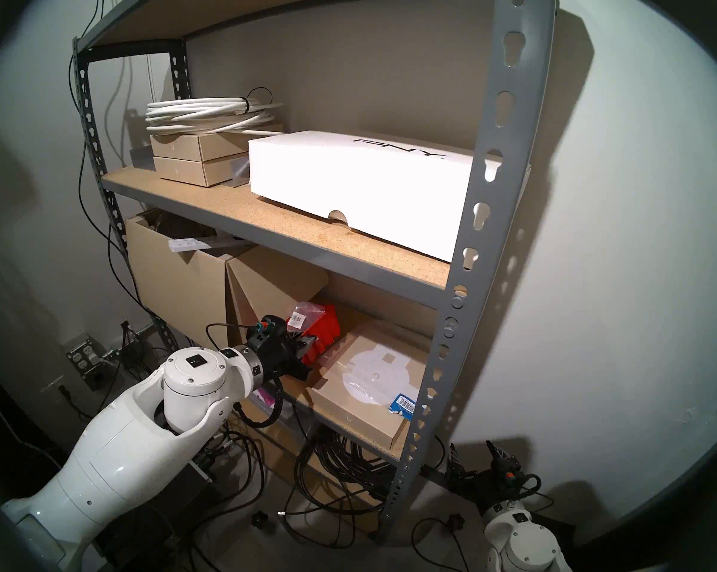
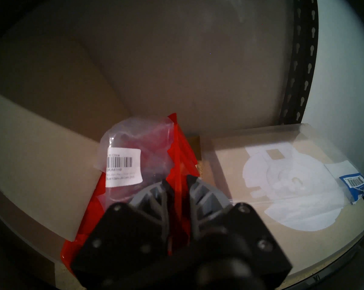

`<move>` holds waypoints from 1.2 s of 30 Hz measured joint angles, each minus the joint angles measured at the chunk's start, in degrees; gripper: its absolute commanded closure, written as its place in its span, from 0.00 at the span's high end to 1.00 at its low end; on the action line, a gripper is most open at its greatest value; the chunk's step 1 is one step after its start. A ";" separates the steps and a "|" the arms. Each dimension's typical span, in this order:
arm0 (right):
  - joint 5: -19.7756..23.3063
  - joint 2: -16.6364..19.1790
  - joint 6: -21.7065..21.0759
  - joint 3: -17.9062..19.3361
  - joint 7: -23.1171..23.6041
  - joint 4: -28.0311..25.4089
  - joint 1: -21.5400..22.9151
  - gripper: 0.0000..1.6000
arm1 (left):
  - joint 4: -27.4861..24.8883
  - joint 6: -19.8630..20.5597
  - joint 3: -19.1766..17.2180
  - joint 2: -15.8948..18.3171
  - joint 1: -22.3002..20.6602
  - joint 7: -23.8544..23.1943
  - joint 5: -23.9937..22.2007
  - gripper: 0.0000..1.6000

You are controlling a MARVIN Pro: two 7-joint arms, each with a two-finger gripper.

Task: Organize the rack shelf by putting things into a case

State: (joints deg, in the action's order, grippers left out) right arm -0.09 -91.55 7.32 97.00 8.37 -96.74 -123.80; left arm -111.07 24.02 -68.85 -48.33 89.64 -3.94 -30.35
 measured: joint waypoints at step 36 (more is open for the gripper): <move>0.00 0.00 0.00 0.00 0.00 0.00 0.00 1.00 | -1.34 -0.21 8.66 4.23 -2.17 1.66 15.54 0.00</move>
State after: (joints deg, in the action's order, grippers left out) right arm -0.09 -91.55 7.32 97.00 8.37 -96.74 -123.80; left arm -112.41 23.81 -60.19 -44.09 87.47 -2.28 -14.80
